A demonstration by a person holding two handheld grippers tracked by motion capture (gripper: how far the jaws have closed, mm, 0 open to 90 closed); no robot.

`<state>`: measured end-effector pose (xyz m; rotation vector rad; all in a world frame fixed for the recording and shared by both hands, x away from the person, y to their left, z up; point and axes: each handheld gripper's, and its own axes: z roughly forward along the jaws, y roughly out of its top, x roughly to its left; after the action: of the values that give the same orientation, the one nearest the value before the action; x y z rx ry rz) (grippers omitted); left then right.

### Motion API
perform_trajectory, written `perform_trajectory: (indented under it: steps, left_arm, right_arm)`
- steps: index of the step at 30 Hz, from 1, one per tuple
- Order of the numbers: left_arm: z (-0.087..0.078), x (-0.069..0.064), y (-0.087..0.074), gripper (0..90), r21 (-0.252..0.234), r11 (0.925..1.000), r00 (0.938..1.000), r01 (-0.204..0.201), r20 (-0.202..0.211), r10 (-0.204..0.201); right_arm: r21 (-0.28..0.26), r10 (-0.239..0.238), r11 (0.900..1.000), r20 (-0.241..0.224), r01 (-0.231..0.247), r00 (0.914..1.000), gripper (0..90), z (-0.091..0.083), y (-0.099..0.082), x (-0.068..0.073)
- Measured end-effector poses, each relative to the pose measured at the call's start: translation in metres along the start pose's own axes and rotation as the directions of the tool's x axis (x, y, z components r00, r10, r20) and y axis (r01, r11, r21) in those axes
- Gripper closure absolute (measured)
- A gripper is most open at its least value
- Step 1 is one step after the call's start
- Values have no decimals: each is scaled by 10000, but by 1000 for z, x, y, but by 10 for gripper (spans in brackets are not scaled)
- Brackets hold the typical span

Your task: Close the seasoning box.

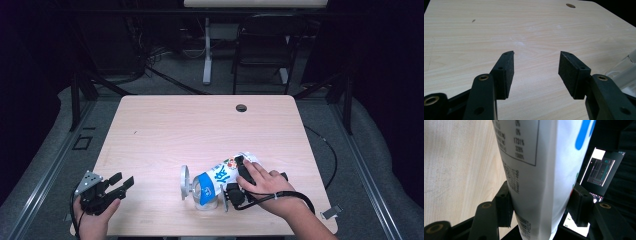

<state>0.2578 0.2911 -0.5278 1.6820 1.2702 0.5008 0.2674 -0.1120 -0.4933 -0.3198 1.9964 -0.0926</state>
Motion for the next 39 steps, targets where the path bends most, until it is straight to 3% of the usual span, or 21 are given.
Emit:
perform_trajectory:
  steps: [39]
  left_arm:
    - [0,0,0,469,-51,10000,10000,12,-15,-12]
  right_arm:
    - [11,-213,9998,74,212,9997,461,-1,1,0]
